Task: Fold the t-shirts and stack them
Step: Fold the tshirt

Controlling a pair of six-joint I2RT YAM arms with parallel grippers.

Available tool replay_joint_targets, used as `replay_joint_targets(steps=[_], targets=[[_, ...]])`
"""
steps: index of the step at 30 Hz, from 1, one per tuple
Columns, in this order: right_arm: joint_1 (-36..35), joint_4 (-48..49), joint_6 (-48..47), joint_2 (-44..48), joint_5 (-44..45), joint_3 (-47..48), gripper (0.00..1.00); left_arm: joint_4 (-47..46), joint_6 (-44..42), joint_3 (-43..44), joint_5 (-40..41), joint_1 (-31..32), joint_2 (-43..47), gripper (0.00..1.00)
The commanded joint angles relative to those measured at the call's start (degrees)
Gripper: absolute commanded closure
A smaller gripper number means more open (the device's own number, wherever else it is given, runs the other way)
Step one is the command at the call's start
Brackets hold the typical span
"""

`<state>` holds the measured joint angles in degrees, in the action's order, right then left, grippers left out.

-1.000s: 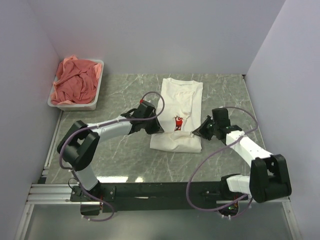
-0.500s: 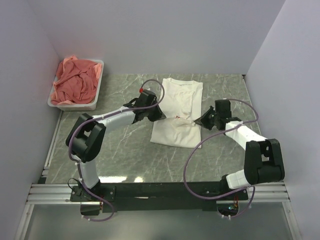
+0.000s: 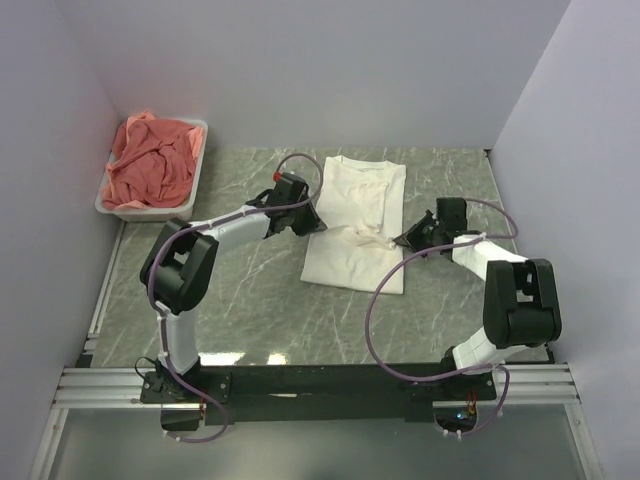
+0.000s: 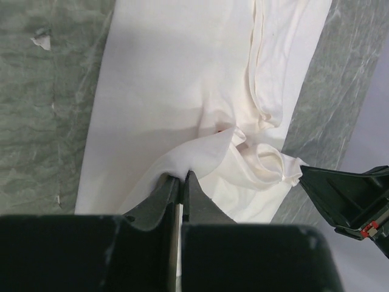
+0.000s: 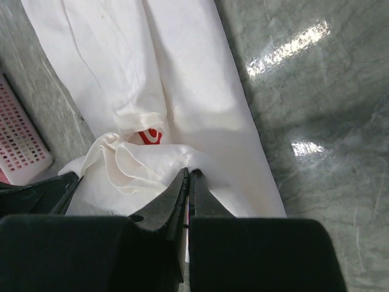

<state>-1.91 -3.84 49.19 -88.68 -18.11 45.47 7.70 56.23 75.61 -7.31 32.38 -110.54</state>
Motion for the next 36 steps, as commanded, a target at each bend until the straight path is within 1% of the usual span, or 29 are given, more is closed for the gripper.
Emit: replay_joint_targets(steps=[1, 9, 10, 17, 21, 25, 27, 28, 29, 30, 31, 32, 33, 34, 35, 36], targets=[[1.12, 3.13, -0.06, -0.52, -1.58, 3.04, 1.00, -2.52, -1.12, 2.96, -1.12, -1.00, -0.38, 0.99], [1.65, 2.78, 0.03, -0.70, -2.37, 4.62, 1.00, -2.17, -1.65, 5.59, -2.18, -1.97, -1.34, 0.99], [3.13, 2.78, 0.12, -0.87, -2.72, 4.71, 1.00, -1.91, -1.73, 5.94, -2.27, -2.06, -1.60, 0.99], [4.64, 3.75, 0.82, -2.19, -3.95, 5.33, 1.00, -2.69, -1.82, 7.09, -3.50, -3.02, -3.36, 0.99], [4.81, 3.66, 1.00, -5.08, -5.44, 6.99, 1.00, -2.17, -2.52, 9.63, -4.46, -3.55, -5.73, 0.99], [4.81, 4.89, -0.66, -7.55, -5.98, 9.19, 1.00, -3.22, -2.53, 9.64, -5.26, -4.34, -7.14, 0.99], [4.90, 4.28, -1.55, -8.78, -5.36, 10.94, 1.00, -4.27, -2.61, 9.55, -5.26, -4.96, -7.49, 0.98], [4.99, 4.19, -2.16, -9.22, -5.45, 11.47, 1.00, -4.80, -2.70, 9.55, -5.43, -5.13, -7.50, 0.94], [5.08, 4.27, -2.25, -10.18, -5.71, 11.83, 1.00, -5.15, -2.88, 9.81, -6.13, -5.57, -7.76, 0.93], [5.08, 4.28, -2.43, -10.54, -6.41, 12.61, 0.97, -5.59, -3.31, 10.08, -6.40, -5.84, -8.02, 0.91], [5.08, 4.28, -2.69, -10.98, -6.50, 13.06, 0.95, -5.51, -3.58, 10.43, -7.18, -6.01, -8.28, 0.82], [5.16, 4.28, -2.78, -11.59, -6.41, 13.67, 0.92, -5.25, -3.75, 11.30, -7.80, -6.54, -8.81, 0.78], [5.16, 2.80, -3.22, -11.86, -6.24, 13.94, 0.81, -5.68, -4.19, 11.31, -8.24, -6.80, -8.90, 0.72], [5.34, 2.61, -3.40, -11.78, -6.15, 14.03, 0.73, -6.03, -4.46, 11.14, -8.59, -7.07, -8.47, 0.60], [5.43, 2.43, -3.57, -11.34, -6.06, 13.94, 0.66, -6.21, -4.55, 10.52, -9.03, -7.59, -8.03, 0.56], [5.78, 2.26, -4.01, -10.90, -5.89, 13.85, 0.56, -6.73, -5.07, 10.17, -9.04, -7.94, -7.59, 0.53]])
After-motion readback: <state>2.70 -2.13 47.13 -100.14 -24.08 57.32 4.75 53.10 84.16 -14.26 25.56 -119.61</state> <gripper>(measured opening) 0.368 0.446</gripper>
